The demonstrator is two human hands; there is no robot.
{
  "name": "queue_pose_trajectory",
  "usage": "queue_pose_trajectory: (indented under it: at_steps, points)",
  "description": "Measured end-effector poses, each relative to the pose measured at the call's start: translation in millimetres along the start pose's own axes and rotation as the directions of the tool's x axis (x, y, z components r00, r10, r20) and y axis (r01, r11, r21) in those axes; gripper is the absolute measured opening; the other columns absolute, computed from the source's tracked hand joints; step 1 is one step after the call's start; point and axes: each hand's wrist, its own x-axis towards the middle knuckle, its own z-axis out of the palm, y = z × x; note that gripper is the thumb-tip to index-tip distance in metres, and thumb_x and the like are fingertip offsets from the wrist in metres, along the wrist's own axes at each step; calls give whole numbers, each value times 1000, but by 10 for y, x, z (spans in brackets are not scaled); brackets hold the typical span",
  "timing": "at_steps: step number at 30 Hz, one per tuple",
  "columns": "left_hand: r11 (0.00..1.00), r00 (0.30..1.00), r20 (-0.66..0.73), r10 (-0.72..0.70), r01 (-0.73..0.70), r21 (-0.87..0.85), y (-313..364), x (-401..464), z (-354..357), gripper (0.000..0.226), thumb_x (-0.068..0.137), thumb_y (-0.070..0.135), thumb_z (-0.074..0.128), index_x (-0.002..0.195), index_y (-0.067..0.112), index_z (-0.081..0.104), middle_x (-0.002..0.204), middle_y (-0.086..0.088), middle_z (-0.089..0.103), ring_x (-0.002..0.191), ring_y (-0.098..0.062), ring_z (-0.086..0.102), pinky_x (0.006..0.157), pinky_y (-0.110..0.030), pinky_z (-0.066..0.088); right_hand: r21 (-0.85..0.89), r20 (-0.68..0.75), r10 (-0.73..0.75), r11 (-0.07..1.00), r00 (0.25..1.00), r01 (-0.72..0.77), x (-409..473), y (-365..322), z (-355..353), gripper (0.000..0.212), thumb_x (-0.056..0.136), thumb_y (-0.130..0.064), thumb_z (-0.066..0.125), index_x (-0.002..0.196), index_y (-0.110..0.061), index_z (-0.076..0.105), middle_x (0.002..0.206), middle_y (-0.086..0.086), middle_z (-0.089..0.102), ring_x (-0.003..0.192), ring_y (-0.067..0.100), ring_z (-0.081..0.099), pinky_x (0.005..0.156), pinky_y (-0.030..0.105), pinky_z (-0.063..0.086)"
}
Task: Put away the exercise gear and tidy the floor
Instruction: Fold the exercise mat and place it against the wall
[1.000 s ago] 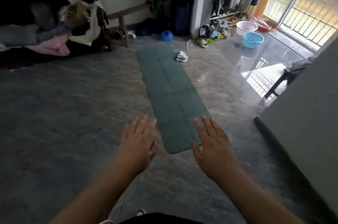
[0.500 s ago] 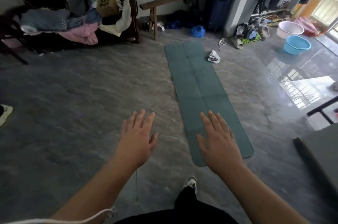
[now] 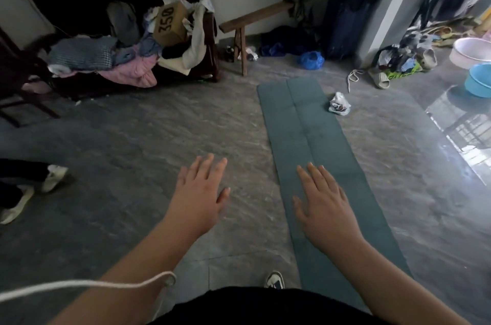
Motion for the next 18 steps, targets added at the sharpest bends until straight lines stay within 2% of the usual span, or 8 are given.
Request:
queue_pose_trajectory:
  at_steps: [4,9,14,18]
  points:
    - [1000,1000,17,-9,9,-29,-68,758,-94,66,99,49,35,156,30,9,165,-3,8,152,-25,4,122,-48,8,7,15,39,999,999,-39,732,32,-63,69,91,-53,24,155,-27,16,163,1,17,150,21,9,119,41,17]
    - [994,997,65,45,-38,-104,-269,1731,-42,66,99,46,40,156,30,12,165,-2,10,152,-25,4,122,-48,7,-19,36,99,995,994,-98,1593,66,-57,66,98,-47,34,156,-27,10,165,0,9,151,20,2,121,39,11]
    - [980,979,97,179,-168,-109,-638,3054,98,66,100,45,39,156,30,10,165,-3,8,152,-25,3,122,-48,8,19,0,270,963,963,-270,2516,56,275,67,98,-48,36,156,-28,10,165,-2,7,151,18,-1,122,39,11]
    - [945,922,208,327,-316,-85,-874,4236,60,66,100,46,37,156,28,7,165,-5,7,151,-27,4,121,-50,9,77,-1,468,881,884,-466,3228,-96,413,67,99,-46,36,156,-28,7,165,-3,3,151,16,-5,123,39,9]
